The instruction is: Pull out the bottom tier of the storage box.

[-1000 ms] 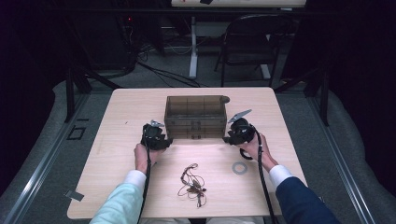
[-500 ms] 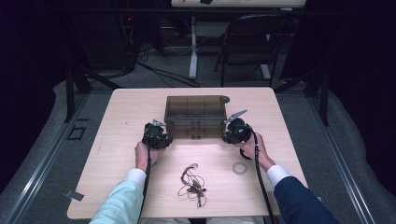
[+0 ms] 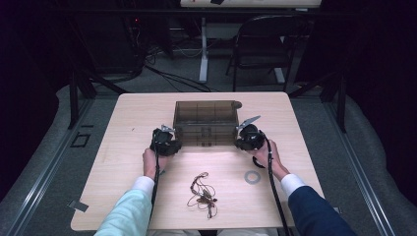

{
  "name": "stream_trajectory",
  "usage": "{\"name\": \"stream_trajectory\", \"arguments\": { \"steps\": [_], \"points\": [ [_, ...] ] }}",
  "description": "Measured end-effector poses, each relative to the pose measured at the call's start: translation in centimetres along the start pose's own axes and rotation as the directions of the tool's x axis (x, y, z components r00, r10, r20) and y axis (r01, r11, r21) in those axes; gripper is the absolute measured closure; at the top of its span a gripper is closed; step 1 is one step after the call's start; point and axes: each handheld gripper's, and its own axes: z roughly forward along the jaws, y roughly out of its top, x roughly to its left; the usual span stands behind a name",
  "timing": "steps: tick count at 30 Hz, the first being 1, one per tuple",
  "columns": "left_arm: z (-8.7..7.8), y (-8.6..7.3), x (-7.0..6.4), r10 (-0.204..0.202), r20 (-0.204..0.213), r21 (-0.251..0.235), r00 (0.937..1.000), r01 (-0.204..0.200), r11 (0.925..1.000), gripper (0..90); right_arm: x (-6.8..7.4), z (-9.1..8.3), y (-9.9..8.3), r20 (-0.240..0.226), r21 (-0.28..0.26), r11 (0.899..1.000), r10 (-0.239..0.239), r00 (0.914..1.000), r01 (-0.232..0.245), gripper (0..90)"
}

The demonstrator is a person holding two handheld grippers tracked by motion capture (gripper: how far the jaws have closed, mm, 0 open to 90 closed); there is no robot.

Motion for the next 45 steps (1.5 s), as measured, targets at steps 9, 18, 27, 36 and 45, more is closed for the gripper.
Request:
{"name": "stream_trajectory", "arguments": {
  "steps": [9, 18, 27, 36, 45],
  "points": [
    [-0.1, -0.1, 0.1, -0.010, 0.004, -0.003, 0.9999, 0.010, 1.0000, 71.0, 0.0, 0.1, 0.0, 0.002, -0.004, 1.000, 0.006, 1.0000, -0.006, 81.9],
    [-0.3, -0.3, -0.1, -0.014, 0.015, 0.001, 0.9998, 0.014, 0.9999, 71.4, 0.1, 0.0, 0.0, -0.005, 0.003, 1.000, 0.002, 1.0000, -0.002, 81.8],
    [-0.7, -0.5, -0.2, 0.008, 0.028, 0.015, 0.9996, -0.008, 0.9998, 71.6, 0.3, -0.2, -0.2, -0.019, 0.012, 1.000, -0.002, 0.9998, 0.002, 81.9],
    [-1.1, -0.8, -0.3, 0.009, 0.054, 0.023, 0.9985, -0.010, 0.9997, 71.8, 0.6, -0.5, -0.5, -0.038, 0.013, 1.000, 0.004, 0.9993, -0.003, 81.9],
    [-1.6, -1.1, -0.4, 0.008, 0.077, 0.035, 0.9970, -0.011, 0.9993, 72.4, 1.0, -0.9, -0.8, -0.045, 0.027, 1.000, -0.011, 0.9989, 0.012, 82.1]
  ]
}}
